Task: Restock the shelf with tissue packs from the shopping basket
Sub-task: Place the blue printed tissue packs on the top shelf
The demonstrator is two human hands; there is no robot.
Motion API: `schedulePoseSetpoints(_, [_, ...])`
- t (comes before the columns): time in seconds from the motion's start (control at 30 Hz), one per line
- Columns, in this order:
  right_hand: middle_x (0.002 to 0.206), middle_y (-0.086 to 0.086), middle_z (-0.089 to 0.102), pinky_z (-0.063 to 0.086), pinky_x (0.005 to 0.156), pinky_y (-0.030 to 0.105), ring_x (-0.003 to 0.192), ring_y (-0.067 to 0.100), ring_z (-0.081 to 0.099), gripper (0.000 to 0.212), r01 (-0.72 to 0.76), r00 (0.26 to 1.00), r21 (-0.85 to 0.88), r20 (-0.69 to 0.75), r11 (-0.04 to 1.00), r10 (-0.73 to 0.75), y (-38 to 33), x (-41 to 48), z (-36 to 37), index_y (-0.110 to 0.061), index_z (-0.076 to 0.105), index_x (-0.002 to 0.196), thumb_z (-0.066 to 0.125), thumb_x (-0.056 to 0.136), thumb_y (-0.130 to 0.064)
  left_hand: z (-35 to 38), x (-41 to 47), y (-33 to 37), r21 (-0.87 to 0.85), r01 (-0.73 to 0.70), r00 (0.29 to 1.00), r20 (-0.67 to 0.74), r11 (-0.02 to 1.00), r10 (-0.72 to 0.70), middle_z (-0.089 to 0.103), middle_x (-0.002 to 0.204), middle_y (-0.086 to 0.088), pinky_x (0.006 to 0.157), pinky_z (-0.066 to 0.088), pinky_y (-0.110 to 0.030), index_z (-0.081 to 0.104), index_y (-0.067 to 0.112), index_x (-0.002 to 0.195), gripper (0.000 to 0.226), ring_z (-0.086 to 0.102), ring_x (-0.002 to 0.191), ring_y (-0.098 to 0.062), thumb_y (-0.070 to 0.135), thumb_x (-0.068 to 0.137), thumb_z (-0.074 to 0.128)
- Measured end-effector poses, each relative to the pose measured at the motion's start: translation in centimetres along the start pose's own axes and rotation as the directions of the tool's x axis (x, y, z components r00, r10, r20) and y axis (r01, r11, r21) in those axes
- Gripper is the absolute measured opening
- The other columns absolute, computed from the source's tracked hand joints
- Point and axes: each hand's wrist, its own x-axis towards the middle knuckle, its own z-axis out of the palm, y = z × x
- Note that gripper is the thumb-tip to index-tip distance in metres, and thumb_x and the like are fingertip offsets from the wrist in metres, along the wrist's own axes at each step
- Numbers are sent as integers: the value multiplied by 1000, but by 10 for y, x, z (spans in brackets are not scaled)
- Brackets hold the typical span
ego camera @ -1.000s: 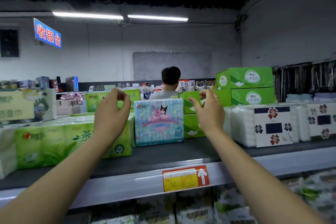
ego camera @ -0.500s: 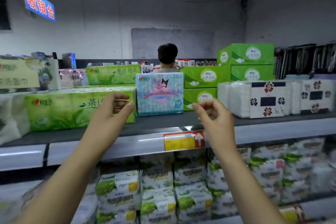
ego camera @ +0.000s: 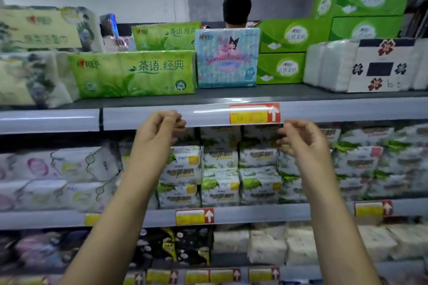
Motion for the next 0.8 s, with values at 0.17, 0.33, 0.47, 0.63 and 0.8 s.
schedulePoseSetpoints(0.17, [96, -2, 67, 52, 74, 26, 82, 9, 65, 6, -153, 987, -35, 49, 988, 154, 17, -16, -7, -29, 60, 94, 56, 94, -25, -4, -14, -8, -29, 69, 997, -39, 997, -70, 70, 98, 4, 83, 50, -28, 62, 25, 93, 20, 67, 95, -9, 34, 99, 45])
schedulePoseSetpoints(0.33, [99, 0, 69, 53, 74, 25, 89, 16, 67, 7, -245, 968, -38, 46, 969, 246, 24, -35, -21, -25, 62, 98, 56, 94, -25, -4, -27, -20, -113, 149, 984, -78, 982, -159, 70, 98, 2, 89, 51, -32, 58, 20, 105, 14, 67, 98, -14, 28, 99, 48])
schedulePoseSetpoints(0.47, [102, 4, 68, 57, 80, 31, 92, 20, 67, 10, -319, 947, -51, 19, 946, 320, 24, -59, -42, -23, 63, 100, 56, 93, -22, -10, -49, -31, -232, 206, 968, -98, 951, -233, 69, 103, -3, 92, 51, -32, 57, 22, 104, 11, 67, 100, -15, 23, 99, 46])
schedulePoseSetpoints(0.63, [99, 4, 69, 56, 85, 37, 95, 25, 66, 9, -333, 942, -51, -58, 942, 330, 13, -78, -42, -21, 62, 99, 54, 95, -20, -22, -56, -35, -254, 249, 962, -51, 935, -270, 69, 104, -5, 96, 49, -36, 58, 23, 101, 12, 67, 101, -17, 22, 99, 46])
schedulePoseSetpoints(0.8, [97, 3, 68, 55, 82, 35, 89, 18, 66, 8, -351, 935, -56, -83, 935, 346, 6, -111, -12, -20, 62, 96, 54, 96, -19, -52, -65, -39, -256, 272, 958, -19, 928, -286, 70, 101, -3, 98, 48, -36, 60, 20, 96, 14, 67, 101, -16, 24, 99, 47])
